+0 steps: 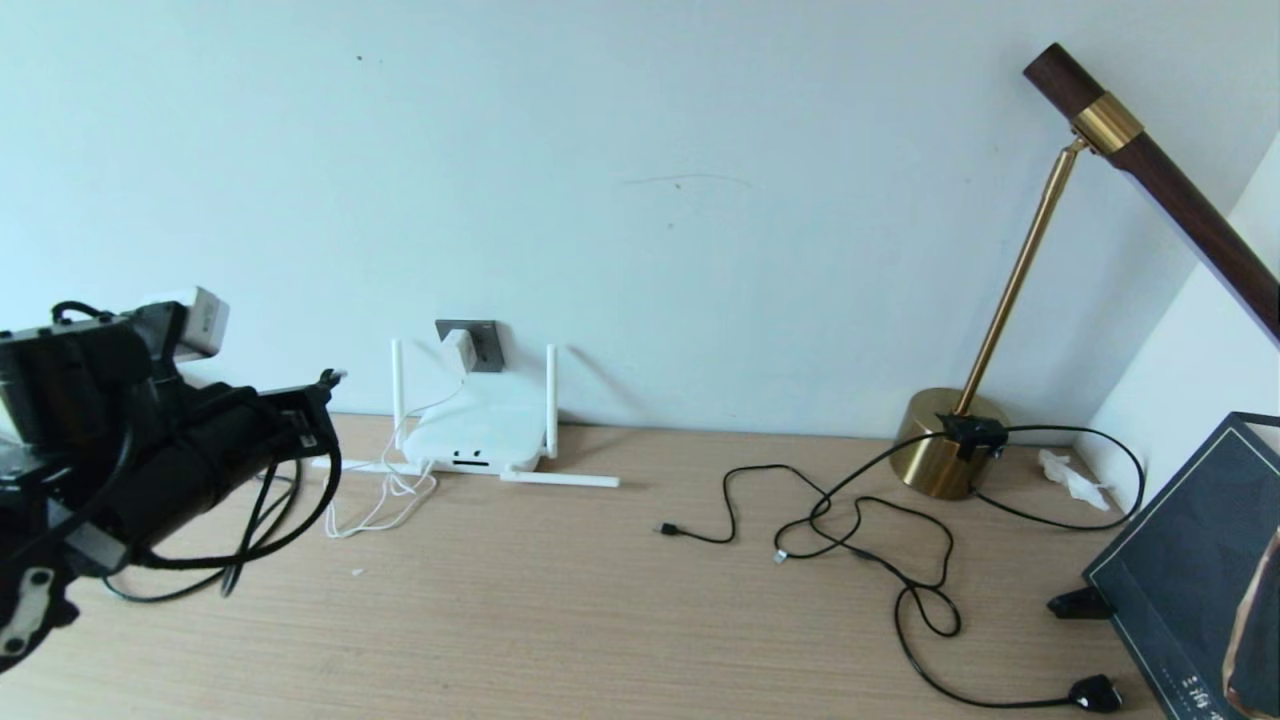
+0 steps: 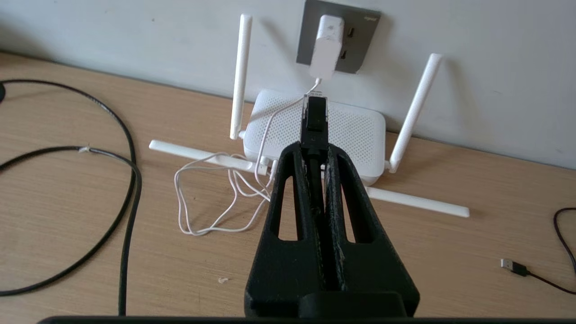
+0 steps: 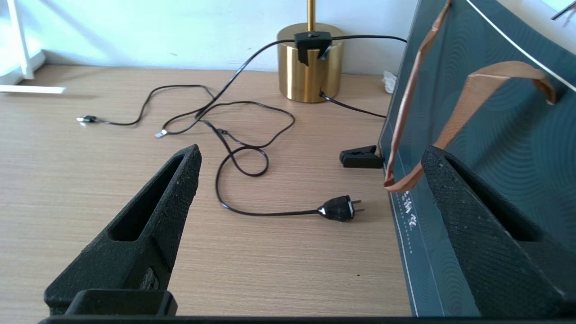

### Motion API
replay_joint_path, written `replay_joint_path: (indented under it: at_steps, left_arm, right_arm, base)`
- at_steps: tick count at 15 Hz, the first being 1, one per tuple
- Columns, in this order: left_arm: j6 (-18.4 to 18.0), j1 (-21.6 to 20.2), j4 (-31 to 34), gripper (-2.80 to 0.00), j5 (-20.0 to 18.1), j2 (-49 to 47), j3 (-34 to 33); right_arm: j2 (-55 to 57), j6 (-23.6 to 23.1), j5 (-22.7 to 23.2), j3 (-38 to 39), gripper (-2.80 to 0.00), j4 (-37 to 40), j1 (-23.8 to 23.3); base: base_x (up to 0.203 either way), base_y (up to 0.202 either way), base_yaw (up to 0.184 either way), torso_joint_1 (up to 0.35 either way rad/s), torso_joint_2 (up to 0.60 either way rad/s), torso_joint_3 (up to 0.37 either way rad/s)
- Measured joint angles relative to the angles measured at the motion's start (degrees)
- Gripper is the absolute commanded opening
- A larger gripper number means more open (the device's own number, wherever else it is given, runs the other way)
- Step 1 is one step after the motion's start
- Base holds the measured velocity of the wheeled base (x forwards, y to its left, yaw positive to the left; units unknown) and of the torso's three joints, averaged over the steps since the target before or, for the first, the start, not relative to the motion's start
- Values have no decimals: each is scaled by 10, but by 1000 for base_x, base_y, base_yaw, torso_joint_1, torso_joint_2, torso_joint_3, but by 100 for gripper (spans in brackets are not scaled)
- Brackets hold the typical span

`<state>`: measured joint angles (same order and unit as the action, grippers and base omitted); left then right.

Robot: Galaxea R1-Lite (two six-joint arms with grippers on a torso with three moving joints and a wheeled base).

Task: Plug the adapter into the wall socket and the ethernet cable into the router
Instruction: Align cable and router interface

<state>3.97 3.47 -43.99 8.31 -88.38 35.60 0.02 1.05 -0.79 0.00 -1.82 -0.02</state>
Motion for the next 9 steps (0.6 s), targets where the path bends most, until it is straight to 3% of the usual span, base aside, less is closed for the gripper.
replay_joint_path:
  at_steps: [5, 7, 9]
  left_arm:
    - [-44, -12, -4, -280, 11, 33, -40]
    - [-81, -20, -2, -280, 3, 36, -40]
    - [-89, -13, -1, -280, -9, 59, -71]
  right_arm:
    - [0, 0, 0, 0, 0, 0, 0]
    - [0, 0, 0, 0, 0, 0, 0]
    - [0, 0, 0, 0, 0, 0, 0]
  base:
    - [0, 0, 0, 0, 0, 0]
    - [0, 0, 0, 0, 0, 0]
    - [0, 0, 0, 0, 0, 0]
